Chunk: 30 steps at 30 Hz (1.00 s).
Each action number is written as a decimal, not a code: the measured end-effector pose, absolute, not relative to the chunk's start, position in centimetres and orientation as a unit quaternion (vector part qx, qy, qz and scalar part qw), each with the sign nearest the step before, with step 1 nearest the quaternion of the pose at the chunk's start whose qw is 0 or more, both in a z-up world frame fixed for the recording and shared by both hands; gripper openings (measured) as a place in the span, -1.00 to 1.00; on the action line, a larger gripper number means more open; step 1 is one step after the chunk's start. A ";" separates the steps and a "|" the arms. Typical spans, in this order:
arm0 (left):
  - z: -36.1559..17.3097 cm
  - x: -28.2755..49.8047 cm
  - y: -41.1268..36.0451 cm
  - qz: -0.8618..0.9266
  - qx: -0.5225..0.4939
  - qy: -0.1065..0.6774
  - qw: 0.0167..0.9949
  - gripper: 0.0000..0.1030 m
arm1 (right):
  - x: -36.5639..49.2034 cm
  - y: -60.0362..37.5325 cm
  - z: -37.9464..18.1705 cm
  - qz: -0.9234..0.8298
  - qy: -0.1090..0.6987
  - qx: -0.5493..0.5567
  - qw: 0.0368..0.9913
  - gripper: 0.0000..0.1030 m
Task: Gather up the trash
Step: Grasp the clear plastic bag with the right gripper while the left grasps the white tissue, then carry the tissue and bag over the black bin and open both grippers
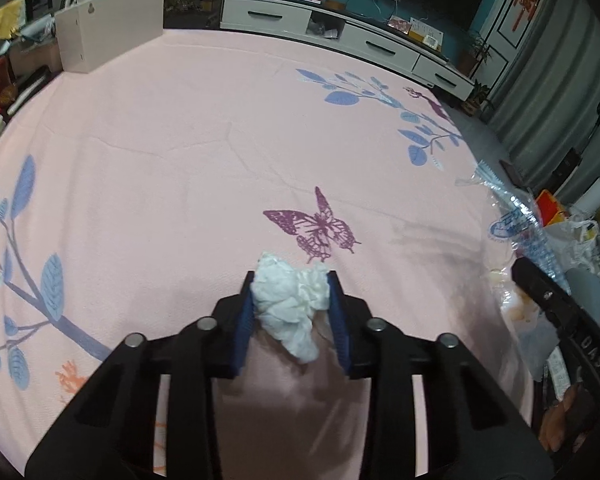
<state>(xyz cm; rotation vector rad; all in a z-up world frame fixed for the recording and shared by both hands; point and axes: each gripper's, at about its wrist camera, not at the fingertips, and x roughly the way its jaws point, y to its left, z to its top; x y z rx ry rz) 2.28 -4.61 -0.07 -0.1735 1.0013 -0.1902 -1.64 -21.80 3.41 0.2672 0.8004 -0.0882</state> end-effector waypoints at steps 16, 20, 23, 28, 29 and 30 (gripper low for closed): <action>3.3 0.9 -2.6 -0.098 -0.125 0.428 0.890 -0.47 | -1.9 -21.9 3.6 -0.047 0.383 0.131 0.913 -0.16; 4.6 0.2 -2.6 -0.107 -0.127 0.414 0.895 -0.47 | -2.5 -21.9 4.1 -0.047 0.377 0.132 0.916 -0.16; 5.9 -0.5 -3.1 -0.119 -0.126 0.399 0.900 -0.47 | -3.4 -22.0 5.4 -0.048 0.361 0.128 0.923 -0.16; 8.9 -2.6 -5.1 -0.140 -0.105 0.362 0.916 -0.47 | -6.8 -23.6 8.4 -0.082 0.316 0.135 0.936 -0.16; 9.3 -3.0 -5.5 -0.142 -0.102 0.356 0.918 -0.47 | -7.7 -24.2 9.0 -0.090 0.307 0.140 0.937 -0.16; 10.1 -3.6 -6.0 -0.146 -0.098 0.347 0.921 -0.47 | -8.7 -24.9 9.6 -0.095 0.297 0.147 0.939 -0.16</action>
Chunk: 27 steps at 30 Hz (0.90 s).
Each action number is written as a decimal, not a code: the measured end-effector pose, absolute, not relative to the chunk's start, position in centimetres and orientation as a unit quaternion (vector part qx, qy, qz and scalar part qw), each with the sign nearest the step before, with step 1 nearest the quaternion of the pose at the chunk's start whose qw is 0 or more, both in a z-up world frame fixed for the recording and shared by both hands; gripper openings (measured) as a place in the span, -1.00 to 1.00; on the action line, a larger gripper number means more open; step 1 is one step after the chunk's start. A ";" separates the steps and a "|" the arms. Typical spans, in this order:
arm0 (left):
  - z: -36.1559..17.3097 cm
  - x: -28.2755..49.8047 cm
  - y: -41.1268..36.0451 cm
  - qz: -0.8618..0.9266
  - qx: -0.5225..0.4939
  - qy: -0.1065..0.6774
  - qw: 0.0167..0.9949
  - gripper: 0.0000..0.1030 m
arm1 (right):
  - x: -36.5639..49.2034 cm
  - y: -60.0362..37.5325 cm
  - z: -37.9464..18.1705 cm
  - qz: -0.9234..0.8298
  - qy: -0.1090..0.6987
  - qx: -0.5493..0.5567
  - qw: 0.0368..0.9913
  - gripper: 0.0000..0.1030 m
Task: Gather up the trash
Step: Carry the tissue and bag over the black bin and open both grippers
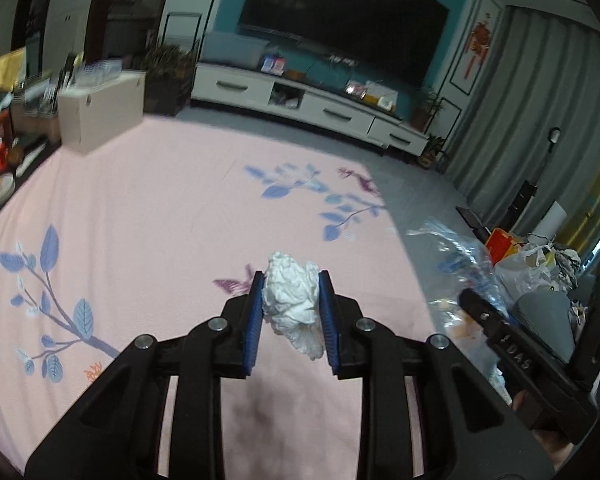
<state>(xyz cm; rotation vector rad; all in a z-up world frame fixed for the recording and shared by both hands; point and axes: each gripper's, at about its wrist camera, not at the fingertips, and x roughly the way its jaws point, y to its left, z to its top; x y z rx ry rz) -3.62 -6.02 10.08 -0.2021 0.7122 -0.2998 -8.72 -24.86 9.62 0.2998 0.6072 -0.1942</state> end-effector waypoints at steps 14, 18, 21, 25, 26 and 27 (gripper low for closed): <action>13.2 -10.7 -18.2 -0.288 -0.062 0.334 0.895 -0.47 | -20.0 -33.7 13.5 -0.211 0.229 0.204 0.928 -0.15; 12.1 -11.8 -22.2 -0.325 -0.048 0.355 0.876 -0.47 | -21.4 -35.9 12.8 -0.236 0.224 0.218 0.920 -0.15; 10.7 -12.3 -25.2 -0.348 -0.032 0.377 0.858 -0.47 | -21.8 -37.1 12.0 -0.245 0.232 0.227 0.913 -0.15; 8.1 -12.5 -28.4 -0.370 -0.012 0.410 0.834 -0.47 | -21.2 -39.1 10.0 -0.248 0.266 0.241 0.900 -0.15; 7.4 -12.5 -29.2 -0.376 -0.006 0.419 0.827 -0.47 | -21.0 -39.5 9.6 -0.246 0.273 0.244 0.898 -0.15; 6.8 -12.1 -29.7 -0.377 -0.004 0.427 0.822 -0.47 | -20.6 -39.7 9.1 -0.242 0.280 0.247 0.895 -0.15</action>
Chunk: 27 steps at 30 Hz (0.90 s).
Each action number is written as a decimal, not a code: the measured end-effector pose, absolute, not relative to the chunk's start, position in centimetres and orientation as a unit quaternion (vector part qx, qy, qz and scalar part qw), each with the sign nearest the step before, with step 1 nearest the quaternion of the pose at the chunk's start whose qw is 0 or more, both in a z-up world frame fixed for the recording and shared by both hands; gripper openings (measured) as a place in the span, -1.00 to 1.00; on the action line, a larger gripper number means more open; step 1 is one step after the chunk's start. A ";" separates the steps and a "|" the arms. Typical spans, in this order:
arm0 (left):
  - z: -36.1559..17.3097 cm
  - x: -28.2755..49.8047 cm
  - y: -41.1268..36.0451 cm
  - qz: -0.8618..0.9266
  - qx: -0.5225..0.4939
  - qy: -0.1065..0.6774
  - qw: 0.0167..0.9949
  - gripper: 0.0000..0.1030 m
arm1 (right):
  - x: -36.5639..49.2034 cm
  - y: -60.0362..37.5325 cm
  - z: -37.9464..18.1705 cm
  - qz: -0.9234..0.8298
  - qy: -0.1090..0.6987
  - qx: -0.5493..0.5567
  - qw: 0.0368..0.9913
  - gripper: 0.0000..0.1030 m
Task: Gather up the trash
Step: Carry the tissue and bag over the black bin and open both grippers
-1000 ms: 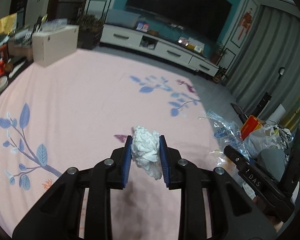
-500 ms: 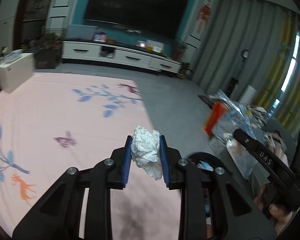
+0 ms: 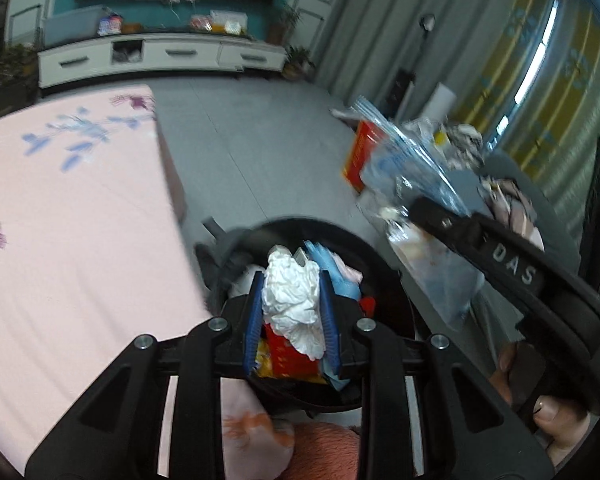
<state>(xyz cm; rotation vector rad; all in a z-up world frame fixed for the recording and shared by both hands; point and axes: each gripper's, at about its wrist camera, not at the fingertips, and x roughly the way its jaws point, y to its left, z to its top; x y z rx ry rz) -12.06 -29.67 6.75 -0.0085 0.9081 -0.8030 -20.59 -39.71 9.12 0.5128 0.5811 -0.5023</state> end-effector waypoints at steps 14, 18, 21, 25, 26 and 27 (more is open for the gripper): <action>-0.2 -9.5 -33.6 -0.391 -0.014 0.517 0.762 -0.46 | -18.1 -42.6 3.8 -0.252 0.376 0.263 0.852 -0.15; -0.7 -9.5 -34.0 -0.391 -0.015 0.523 0.757 -0.46 | -18.0 -42.8 3.2 -0.240 0.385 0.273 0.848 -0.15; -0.8 -9.6 -33.7 -0.389 -0.020 0.524 0.757 -0.46 | -18.2 -43.1 3.4 -0.232 0.379 0.281 0.851 -0.15; -0.6 -9.5 -33.3 -0.386 -0.025 0.527 0.757 -0.46 | -18.4 -42.9 3.6 -0.214 0.377 0.287 0.854 -0.15; -0.6 -9.5 -33.3 -0.386 -0.027 0.528 0.756 -0.46 | -18.4 -42.9 3.6 -0.209 0.377 0.290 0.855 -0.15; -0.6 -9.5 -33.2 -0.385 -0.028 0.528 0.756 -0.46 | -18.4 -42.9 3.6 -0.207 0.378 0.291 0.854 -0.15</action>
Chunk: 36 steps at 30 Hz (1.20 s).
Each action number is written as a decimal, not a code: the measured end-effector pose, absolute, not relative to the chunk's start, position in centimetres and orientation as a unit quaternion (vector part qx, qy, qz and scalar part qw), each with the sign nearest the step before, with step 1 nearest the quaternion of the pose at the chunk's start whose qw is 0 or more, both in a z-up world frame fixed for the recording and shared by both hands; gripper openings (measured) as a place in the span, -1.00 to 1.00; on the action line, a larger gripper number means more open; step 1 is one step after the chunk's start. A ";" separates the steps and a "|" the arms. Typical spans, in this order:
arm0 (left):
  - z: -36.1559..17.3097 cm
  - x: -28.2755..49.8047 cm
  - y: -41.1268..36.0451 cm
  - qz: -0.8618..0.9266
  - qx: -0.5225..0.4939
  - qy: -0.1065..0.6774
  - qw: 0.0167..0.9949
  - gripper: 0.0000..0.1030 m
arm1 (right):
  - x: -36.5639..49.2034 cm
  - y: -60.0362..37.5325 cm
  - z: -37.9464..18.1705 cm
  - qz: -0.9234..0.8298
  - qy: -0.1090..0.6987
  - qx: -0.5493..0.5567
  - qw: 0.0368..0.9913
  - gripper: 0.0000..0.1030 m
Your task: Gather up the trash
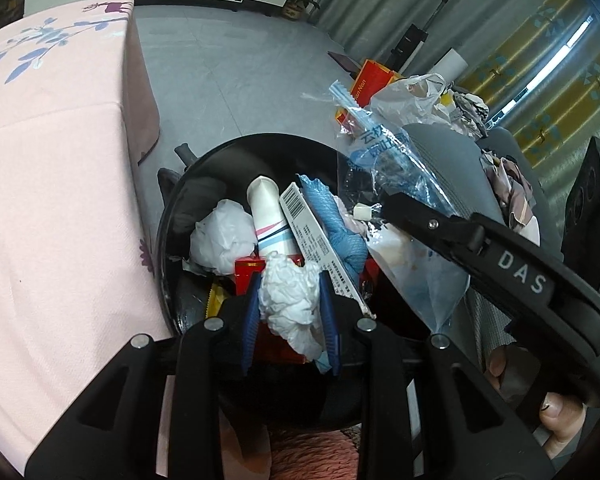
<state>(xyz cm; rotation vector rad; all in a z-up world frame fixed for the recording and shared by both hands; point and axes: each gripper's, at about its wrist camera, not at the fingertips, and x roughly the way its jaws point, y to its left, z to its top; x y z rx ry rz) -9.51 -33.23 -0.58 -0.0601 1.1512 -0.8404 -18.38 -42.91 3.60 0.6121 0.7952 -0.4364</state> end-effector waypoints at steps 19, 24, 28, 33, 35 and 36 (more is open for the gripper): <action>0.4 -10.0 -32.9 -0.375 -0.018 0.515 0.770 0.34 | -19.2 -42.7 4.4 -0.250 0.391 0.259 0.847 0.70; 2.5 -10.7 -32.1 -0.371 -0.006 0.485 0.792 0.70 | -20.3 -42.4 6.3 -0.255 0.360 0.256 0.860 0.83; 5.1 -11.6 -30.9 -0.364 -0.004 0.448 0.817 0.93 | -22.1 -42.2 8.4 -0.260 0.307 0.261 0.878 0.93; 8.0 -12.7 -29.3 -0.364 0.000 0.404 0.839 0.94 | -23.9 -41.5 10.8 -0.268 0.257 0.251 0.894 0.93; 9.0 -13.2 -28.8 -0.357 0.009 0.392 0.848 0.94 | -24.3 -41.2 11.4 -0.266 0.247 0.244 0.899 0.93; 9.5 -13.6 -28.5 -0.352 0.015 0.383 0.854 0.94 | -24.4 -41.1 11.7 -0.265 0.243 0.240 0.902 0.93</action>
